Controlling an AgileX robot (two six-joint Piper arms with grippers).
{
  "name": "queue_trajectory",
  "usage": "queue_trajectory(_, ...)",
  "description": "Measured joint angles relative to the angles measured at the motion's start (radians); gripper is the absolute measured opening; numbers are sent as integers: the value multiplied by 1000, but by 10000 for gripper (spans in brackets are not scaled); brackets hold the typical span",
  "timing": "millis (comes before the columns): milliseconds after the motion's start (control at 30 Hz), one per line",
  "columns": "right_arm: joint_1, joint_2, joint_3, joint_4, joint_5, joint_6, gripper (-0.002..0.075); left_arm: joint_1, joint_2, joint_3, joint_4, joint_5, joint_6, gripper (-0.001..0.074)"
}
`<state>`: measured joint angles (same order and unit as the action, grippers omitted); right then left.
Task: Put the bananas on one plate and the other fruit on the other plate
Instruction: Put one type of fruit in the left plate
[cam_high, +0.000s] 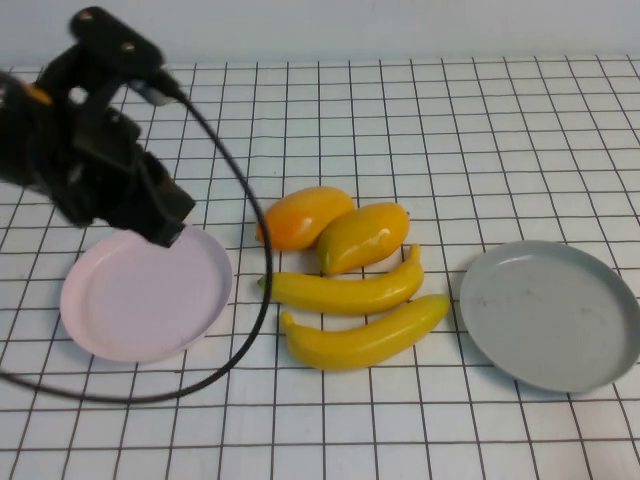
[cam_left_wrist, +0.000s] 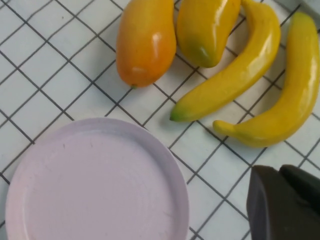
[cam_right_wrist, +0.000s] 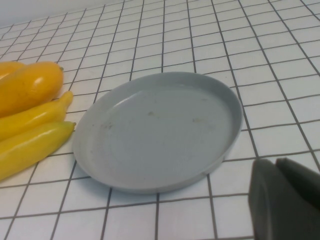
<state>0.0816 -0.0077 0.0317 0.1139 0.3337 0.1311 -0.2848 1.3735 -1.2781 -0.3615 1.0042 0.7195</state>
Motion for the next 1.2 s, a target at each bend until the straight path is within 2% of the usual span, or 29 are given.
queue_trajectory(167,0,0,0,0,0,0,-15,-85,271,-275,145,131,-95,-2)
queue_trajectory(267,0,0,0,0,0,0,-15,-109,434,-441,191,204,-138,-2)
queue_trajectory(400,0,0,0,0,0,0,-15,-127,586,-617,242,218,-189,-1)
queue_trajectory(600,0,0,0,0,0,0,-15,-142,668,-724,272,223,-179,4)
queue_trajectory(667,0,0,0,0,0,0,-15,-142,668,-731,286,227,-160,26)
queue_trajectory(800,0,0,0,-8,8,0,-15,-142,677,-733,281,229,-145,185)
queue_trajectory(900,0,0,0,-10,10,0,-15,-144,701,-733,252,229,-141,426)
queue_trajectory(1000,0,0,0,-10,10,0,-15,-157,735,-733,249,222,-114,589)
queue_trajectory(1100,0,0,0,-8,10,0,-15,-180,766,-733,247,183,-46,650)
queue_trajectory(1200,0,0,0,-8,10,0,-15,-199,793,-733,245,130,3,663)
